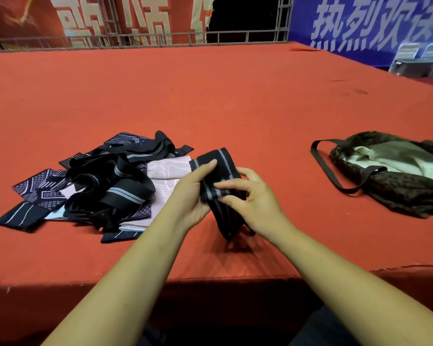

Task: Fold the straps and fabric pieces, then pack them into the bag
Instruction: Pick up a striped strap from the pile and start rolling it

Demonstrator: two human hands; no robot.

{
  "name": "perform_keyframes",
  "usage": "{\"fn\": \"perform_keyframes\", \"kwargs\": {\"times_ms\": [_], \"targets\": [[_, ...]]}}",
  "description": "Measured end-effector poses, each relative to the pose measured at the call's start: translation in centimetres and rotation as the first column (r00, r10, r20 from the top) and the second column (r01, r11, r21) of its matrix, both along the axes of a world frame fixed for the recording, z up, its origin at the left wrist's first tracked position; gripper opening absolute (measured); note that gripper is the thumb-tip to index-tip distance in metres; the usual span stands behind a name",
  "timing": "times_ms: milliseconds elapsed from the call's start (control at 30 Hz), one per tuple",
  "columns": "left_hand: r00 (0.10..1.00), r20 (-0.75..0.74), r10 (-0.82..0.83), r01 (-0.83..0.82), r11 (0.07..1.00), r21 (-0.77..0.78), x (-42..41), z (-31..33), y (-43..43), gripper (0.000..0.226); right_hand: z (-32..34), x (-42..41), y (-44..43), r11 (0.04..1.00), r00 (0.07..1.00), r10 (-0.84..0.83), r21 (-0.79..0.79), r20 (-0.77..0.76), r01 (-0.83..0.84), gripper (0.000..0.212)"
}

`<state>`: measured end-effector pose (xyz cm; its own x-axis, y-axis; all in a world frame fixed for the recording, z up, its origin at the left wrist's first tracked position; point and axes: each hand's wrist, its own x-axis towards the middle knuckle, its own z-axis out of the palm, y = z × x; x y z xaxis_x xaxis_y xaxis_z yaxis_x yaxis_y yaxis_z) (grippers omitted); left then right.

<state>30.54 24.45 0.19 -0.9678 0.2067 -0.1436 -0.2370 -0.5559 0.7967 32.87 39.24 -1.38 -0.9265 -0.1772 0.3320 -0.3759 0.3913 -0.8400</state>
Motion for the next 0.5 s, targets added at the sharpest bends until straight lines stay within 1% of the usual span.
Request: {"fn": "perform_keyframes", "kwargs": {"times_ms": [67,133,167,200,233,267,300,333,400,500], "targets": [[0.995,-0.067,0.074,-0.079,0.993,-0.083,-0.3,-0.5,0.2,0.042,-0.2,0.2,-0.1,0.999,1.000,0.030,0.027,-0.009,-0.030,0.036],[0.980,-0.154,0.129,-0.155,0.973,-0.172,-0.6,-1.0,0.1,0.038,-0.4,0.5,0.0,0.995,0.998,0.054,0.088,-0.011,-0.053,0.037],[0.971,-0.194,0.143,-0.185,0.958,-0.219,-0.7,-1.1,-0.1,0.035,-0.5,0.6,0.1,0.997,0.999,0.047,0.057,0.021,-0.048,0.035],[0.964,-0.224,0.140,-0.198,0.945,-0.262,-0.8,-1.2,-0.2,0.035,-0.2,0.8,0.0,0.998,0.996,0.026,-0.054,0.091,-0.021,0.031],[0.963,-0.242,0.119,-0.190,0.935,-0.298,-0.8,-1.3,-0.3,0.036,0.2,0.7,-0.1,0.983,0.986,0.003,-0.179,0.168,0.028,0.030],[0.965,-0.250,0.079,-0.161,0.930,-0.330,-0.9,-1.4,-0.3,0.039,0.5,0.3,0.0,0.960,0.969,-0.002,-0.270,0.247,0.071,0.030],[0.967,-0.252,0.034,-0.125,0.925,-0.358,-0.8,-1.4,-0.1,0.040,0.8,-0.1,0.1,0.955,0.955,-0.002,-0.282,0.295,0.089,0.032],[0.968,-0.252,0.003,-0.102,0.919,-0.380,-0.7,-1.4,0.1,0.040,1.2,-0.4,0.2,0.963,0.946,0.005,-0.255,0.323,0.082,0.035],[0.965,-0.263,0.005,-0.111,0.915,-0.388,-0.6,-1.3,0.5,0.036,1.5,-1.1,0.3,0.967,0.943,0.034,-0.248,0.332,0.053,0.044],[0.952,-0.305,0.023,-0.132,0.930,-0.343,-0.4,-0.9,0.9,0.032,1.5,-1.5,0.1,0.920,0.945,0.037,-0.379,0.325,0.095,0.056]]}}
